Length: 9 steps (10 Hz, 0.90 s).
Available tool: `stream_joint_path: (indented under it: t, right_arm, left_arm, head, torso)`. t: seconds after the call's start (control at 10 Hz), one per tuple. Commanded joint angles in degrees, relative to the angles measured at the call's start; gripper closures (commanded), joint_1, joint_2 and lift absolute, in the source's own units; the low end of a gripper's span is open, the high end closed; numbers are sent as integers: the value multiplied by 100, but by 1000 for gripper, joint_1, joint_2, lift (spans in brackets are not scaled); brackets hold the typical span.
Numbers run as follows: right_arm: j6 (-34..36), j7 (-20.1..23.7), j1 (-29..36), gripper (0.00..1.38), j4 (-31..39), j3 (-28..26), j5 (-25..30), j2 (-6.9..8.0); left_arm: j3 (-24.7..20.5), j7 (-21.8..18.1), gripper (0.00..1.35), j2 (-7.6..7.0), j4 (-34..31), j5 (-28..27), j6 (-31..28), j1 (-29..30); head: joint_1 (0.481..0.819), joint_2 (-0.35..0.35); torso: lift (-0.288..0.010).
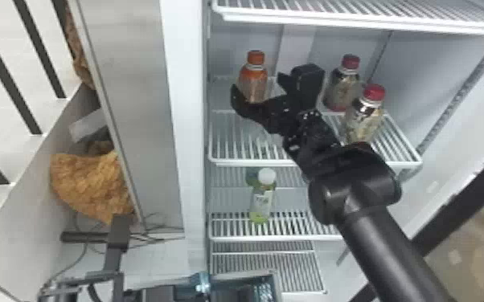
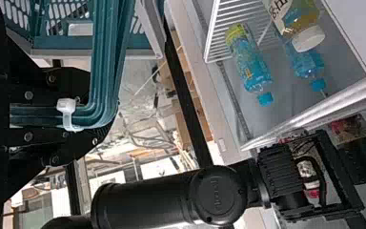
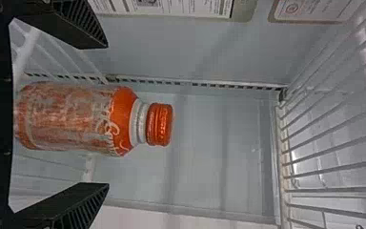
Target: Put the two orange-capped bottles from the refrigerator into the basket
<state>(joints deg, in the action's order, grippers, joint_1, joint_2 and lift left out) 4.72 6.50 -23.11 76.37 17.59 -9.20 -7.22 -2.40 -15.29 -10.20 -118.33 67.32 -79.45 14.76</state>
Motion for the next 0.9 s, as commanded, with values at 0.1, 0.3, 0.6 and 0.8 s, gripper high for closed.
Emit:
stream_joint_path:
  t: [0.1,0.3,0.6,0.8]
  right_arm:
    - [-92,-9,-319,-1,-360,126,-132,-17]
    - [-92,-9,-586,51,-655,309,-212,-34]
    - [-8,-9,-685,943,-810,446,-280,-43]
    - [-8,0,-502,976,-500,423,-303,-61]
  left_arm:
    - [0,0,1207,0,0,-2,0,0]
    - [0,0,1207,0,14,-2,14,-28]
    - [0,-9,1207,0,28,21,14,-14]
    - [0,-26,1207,-9,28,21,14,-14]
  head:
    - [695,-105]
    - [695,-101]
    - [695,-90]
    - [695,-85]
  torso:
    - [-40]
    - [-40]
    - [-40]
    - [-40]
